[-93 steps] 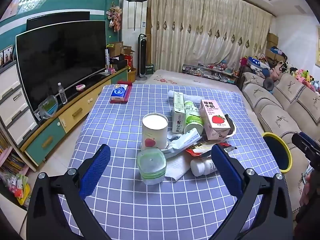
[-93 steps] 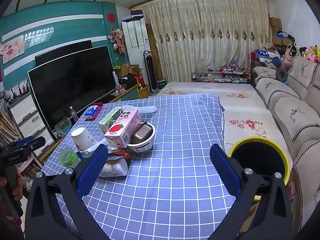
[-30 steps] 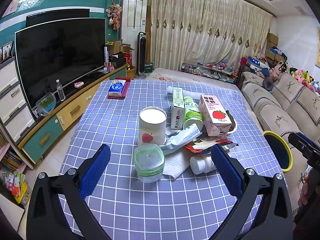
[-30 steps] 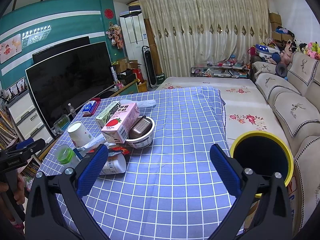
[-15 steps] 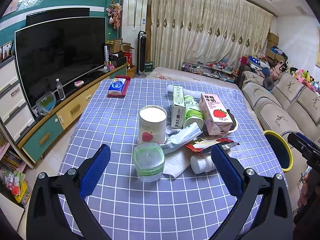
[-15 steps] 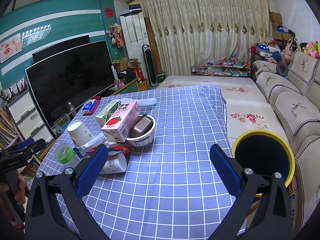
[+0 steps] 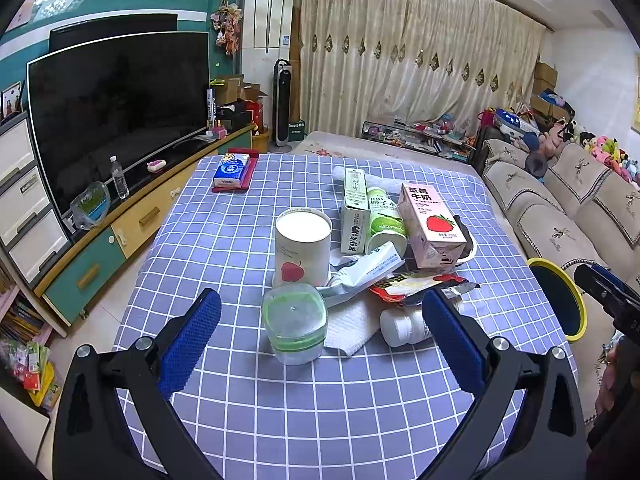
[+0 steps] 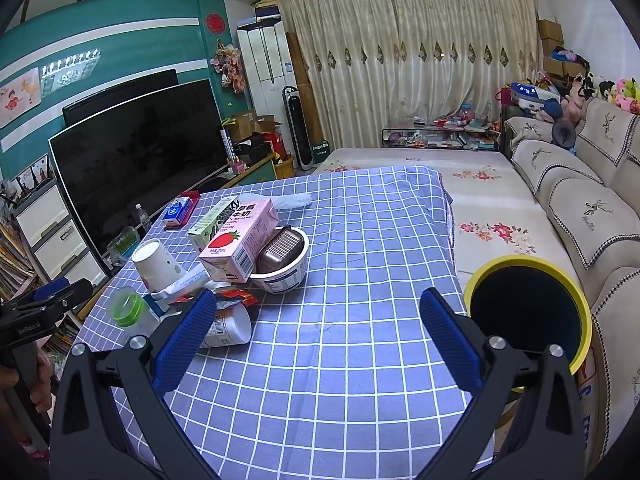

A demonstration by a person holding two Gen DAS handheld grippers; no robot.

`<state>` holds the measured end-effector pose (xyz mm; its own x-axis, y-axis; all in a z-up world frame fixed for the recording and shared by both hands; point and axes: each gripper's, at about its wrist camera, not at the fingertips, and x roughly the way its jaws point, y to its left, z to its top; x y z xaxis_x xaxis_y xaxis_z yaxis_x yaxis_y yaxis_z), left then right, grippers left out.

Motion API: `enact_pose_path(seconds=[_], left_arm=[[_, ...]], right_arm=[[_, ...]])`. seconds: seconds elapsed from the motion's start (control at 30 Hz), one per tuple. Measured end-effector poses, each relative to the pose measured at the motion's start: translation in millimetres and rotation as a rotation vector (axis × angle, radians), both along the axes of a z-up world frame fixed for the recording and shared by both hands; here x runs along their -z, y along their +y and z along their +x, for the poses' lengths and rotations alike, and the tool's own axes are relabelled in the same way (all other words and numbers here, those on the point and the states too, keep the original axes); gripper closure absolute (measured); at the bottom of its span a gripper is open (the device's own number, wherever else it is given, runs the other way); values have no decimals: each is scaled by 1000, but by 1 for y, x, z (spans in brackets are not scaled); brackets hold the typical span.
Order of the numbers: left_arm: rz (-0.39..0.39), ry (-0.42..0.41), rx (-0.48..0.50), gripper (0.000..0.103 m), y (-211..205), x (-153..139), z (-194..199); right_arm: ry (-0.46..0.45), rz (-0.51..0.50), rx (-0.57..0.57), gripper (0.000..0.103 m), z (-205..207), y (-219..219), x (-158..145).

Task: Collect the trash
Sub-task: 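Reach the right gripper to the pink strawberry milk carton and grasp it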

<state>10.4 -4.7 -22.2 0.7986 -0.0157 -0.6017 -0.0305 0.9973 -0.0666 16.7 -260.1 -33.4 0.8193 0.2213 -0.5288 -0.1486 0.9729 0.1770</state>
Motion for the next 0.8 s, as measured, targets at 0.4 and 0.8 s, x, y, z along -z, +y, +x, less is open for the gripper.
enact_pose_path(seconds=[0.4, 0.8], left_arm=[[-13, 16, -31, 4, 19, 9, 18], [-33, 35, -67, 4, 49, 22, 47]], right_arm=[[55, -10, -39, 6, 39, 27, 10], [97, -66, -105, 7, 119, 112, 15]])
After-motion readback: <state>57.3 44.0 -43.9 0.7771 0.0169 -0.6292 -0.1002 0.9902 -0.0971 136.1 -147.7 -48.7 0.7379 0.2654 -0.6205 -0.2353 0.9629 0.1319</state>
